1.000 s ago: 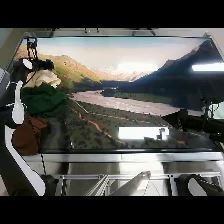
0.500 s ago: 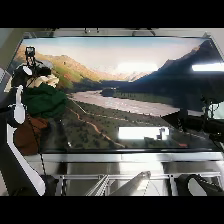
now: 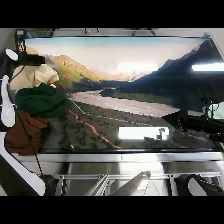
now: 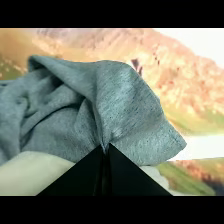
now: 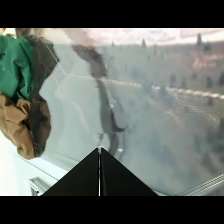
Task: Fold the shirts.
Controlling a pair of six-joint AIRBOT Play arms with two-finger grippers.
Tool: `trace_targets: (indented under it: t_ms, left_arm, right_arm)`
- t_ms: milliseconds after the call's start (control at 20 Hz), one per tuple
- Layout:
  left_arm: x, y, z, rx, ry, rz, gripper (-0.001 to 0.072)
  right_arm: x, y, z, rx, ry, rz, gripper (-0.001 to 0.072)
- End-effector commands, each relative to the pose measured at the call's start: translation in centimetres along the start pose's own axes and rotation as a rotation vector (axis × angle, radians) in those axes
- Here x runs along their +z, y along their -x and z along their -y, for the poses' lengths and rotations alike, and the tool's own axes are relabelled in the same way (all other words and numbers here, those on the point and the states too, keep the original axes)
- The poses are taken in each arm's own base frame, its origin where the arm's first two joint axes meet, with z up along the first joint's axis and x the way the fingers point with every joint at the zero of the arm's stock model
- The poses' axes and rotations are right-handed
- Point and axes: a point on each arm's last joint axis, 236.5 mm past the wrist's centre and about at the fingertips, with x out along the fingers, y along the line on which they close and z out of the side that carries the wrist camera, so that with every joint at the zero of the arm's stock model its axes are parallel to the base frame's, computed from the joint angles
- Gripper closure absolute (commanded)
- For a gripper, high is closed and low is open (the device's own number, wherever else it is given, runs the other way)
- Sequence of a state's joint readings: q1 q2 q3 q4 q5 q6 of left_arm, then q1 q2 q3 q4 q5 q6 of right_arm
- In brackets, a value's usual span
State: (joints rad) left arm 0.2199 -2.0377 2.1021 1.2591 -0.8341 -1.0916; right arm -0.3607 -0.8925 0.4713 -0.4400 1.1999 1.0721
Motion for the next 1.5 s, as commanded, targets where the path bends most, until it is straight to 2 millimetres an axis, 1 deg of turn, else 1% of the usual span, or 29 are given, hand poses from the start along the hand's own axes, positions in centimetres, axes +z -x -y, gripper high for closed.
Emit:
trace_targets:
  t_ms: [0,50,100,150,200,300,400,500,600,650,700,750,800,850,1000,1050,1100,1150,1200,1250,1300,1350,1450]
  left_arm:
    - [3.3,6.7,2.3,-0.041,-0.054,0.005,0.0686]
    - [3.2,7.6,2.7,-0.053,-0.059,-0.012,0.0686]
    - [2.4,8.1,2.8,-0.061,-0.072,-0.040,0.0686]
    - [0.9,8.3,2.7,-0.070,-0.083,-0.078,0.0686]
    - [-1.3,8.3,2.7,-0.088,-0.080,-0.137,0.0686]
    - [-6.3,8.6,2.6,-0.141,-0.043,-0.287,0.0686]
    - [-10.6,8.9,1.8,-0.179,0.008,-0.411,0.0686]
    - [-14.3,8.9,1.0,-0.210,0.052,-0.506,0.0686]
    - [-16.7,8.5,0.7,-0.221,0.091,-0.549,0.0692]
    - [-17.1,8.3,0.5,-0.217,0.097,-0.550,0.0690]
    - [-16.8,8.2,0.4,-0.211,0.095,-0.540,0.0577]
    - [-15.9,8.2,0.2,-0.202,0.087,-0.519,0.0362]
    - [-14.4,8.2,0.3,-0.198,0.071,-0.487,0.0176]
    - [-12.5,8.4,0.5,-0.198,0.067,-0.440,-0.0013]
    - [-5.2,9.7,1.9,-0.220,0.037,-0.258,-0.0010]
    - [-3.2,9.9,2.3,-0.216,0.022,-0.203,-0.0009]
    - [-1.8,9.9,2.7,-0.203,0.004,-0.164,-0.0009]
    - [-1.0,9.5,3.3,-0.199,-0.006,-0.136,-0.0008]
    - [-0.8,8.7,3.9,-0.193,-0.010,-0.121,-0.0008]
    - [-1.2,7.6,4.4,-0.188,-0.013,-0.119,-0.0008]
    - [-2.1,6.3,4.9,-0.185,-0.022,-0.138,-0.0008]
    - [-3.8,5.0,5.2,-0.176,-0.048,-0.186,-0.0008]
    - [-7.9,2.4,4.2,-0.113,-0.116,-0.320,-0.0008]
  right_arm:
    - [0.0,0.0,0.0,0.000,0.001,0.000,0.0699]
    - [0.0,0.0,0.0,0.000,0.001,0.000,0.0699]
    - [0.0,0.0,0.0,0.000,0.001,-0.001,0.0699]
    - [0.0,0.0,0.0,0.000,0.001,-0.001,0.0699]
    - [0.0,0.0,0.0,0.000,0.002,-0.001,0.0699]
    - [0.0,0.0,0.0,0.001,0.001,0.000,0.0699]
    - [0.0,0.0,0.0,0.001,0.001,-0.001,0.0699]
    - [0.0,0.0,0.0,0.000,0.004,-0.001,0.0699]
    - [0.0,0.0,0.0,0.001,0.004,-0.001,0.0700]
    - [0.0,0.0,0.0,0.001,0.004,-0.001,0.0699]
    - [0.0,0.0,0.0,0.001,0.004,-0.001,0.0699]
    - [0.0,0.0,0.0,0.001,0.004,-0.001,0.0700]
    - [0.0,0.0,0.0,0.001,0.004,-0.001,0.0699]
    - [-0.1,0.0,-0.1,0.001,0.004,-0.003,0.0699]
    - [-0.1,0.0,-0.1,0.002,0.004,-0.004,0.0699]
    - [-0.1,0.0,-0.1,0.002,0.004,-0.004,0.0700]
    - [-0.1,0.0,-0.1,0.002,0.004,-0.004,0.0699]
    - [-0.1,0.0,-0.1,0.002,0.004,-0.004,0.0699]
    - [-0.1,0.0,-0.1,0.002,0.004,-0.004,0.0699]
    - [-0.1,0.0,-0.1,0.002,0.004,-0.004,0.0699]
    - [-0.1,0.0,-0.1,0.002,0.004,-0.004,0.0699]
    - [-0.1,0.0,-0.1,0.002,0.004,-0.004,0.0699]
    - [-0.1,0.0,-0.1,0.002,0.004,-0.004,0.0699]
